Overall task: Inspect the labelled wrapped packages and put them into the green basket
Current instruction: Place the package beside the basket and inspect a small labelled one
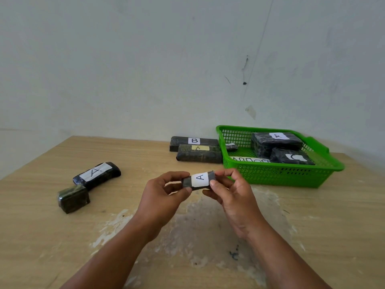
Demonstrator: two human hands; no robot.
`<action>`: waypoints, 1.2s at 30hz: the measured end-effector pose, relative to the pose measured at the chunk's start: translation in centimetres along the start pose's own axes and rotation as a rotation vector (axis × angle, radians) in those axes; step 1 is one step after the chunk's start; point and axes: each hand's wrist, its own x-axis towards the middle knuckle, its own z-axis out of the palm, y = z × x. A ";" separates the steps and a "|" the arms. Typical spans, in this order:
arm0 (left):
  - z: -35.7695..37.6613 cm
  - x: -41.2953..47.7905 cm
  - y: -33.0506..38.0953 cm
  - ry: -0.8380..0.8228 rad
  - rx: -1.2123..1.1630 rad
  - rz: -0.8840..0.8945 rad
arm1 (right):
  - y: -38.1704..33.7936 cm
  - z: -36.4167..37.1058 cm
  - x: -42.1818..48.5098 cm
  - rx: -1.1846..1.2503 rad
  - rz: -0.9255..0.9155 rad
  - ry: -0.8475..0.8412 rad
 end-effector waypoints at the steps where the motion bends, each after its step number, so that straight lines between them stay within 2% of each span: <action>1: 0.0 0.0 0.0 -0.001 -0.032 -0.001 | 0.0 0.0 0.0 0.000 0.002 0.007; 8: 0.0 0.2 0.1 0.068 -0.064 0.036 | -0.1 0.1 -0.3 0.018 0.043 -0.037; 17: 0.0 0.2 0.3 0.086 -0.170 0.043 | -0.3 0.4 -0.6 -0.103 -0.006 -0.028; 25: -0.2 0.5 0.2 0.133 -0.190 0.053 | -0.2 0.8 -1.0 -0.087 -0.005 -0.124; 29: 0.0 0.3 0.1 0.040 -0.183 0.028 | 0.3 1.1 -1.0 -0.084 -0.029 -0.113; 32: -0.1 0.1 0.0 -0.062 -0.169 0.022 | 1.1 1.0 -0.9 -0.192 -0.055 -0.096; 36: -0.2 0.2 0.0 -0.024 -0.153 0.017 | 1.6 0.6 -0.7 -0.519 -0.248 -0.136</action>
